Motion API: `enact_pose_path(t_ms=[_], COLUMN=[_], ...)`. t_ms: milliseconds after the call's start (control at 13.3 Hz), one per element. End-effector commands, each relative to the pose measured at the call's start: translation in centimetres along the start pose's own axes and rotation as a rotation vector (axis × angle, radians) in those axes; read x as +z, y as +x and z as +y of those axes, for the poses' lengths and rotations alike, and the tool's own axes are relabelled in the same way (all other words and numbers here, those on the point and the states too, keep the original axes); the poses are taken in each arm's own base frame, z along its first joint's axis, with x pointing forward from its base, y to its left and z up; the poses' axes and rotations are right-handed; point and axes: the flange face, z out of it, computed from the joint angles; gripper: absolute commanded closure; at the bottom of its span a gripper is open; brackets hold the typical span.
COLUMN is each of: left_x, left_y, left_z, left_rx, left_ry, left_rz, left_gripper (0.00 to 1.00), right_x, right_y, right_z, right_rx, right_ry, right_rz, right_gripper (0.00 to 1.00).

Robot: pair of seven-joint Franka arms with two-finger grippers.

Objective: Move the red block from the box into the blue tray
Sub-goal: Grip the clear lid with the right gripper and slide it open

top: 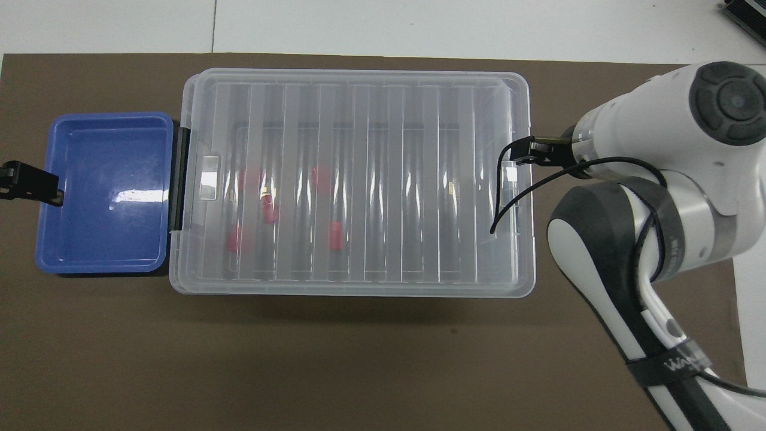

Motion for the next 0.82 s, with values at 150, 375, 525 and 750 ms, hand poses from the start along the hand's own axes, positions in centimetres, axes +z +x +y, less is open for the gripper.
enact_pose_path(t_ms=[150,375,525,750], left_x=[0.0,0.0,0.0,0.0], left_y=[-0.9,-0.9,-0.9,-0.9], left_z=[-0.2,-0.2,-0.2,-0.2], left_rx=[0.01,0.01,0.01,0.01], left_ry=[0.023,0.023,0.023,0.023], left_rz=[0.009,0.009,0.009,0.009], left_gripper=[0.0,0.0,0.0,0.0], right_x=[1.6,2.3,2.5,2.6], right_y=[-2.5,-3.3,-3.6,-3.5], right_z=[0.7,1.1,1.3,2.1], right_rx=[-0.029,-0.088,-0.13,-0.209], right_ry=[-0.087,-0.095,-0.097,-0.102], right_rz=[-0.003,-0.025,-0.033,-0.053], right_gripper=[0.0,0.0,0.0,0.0])
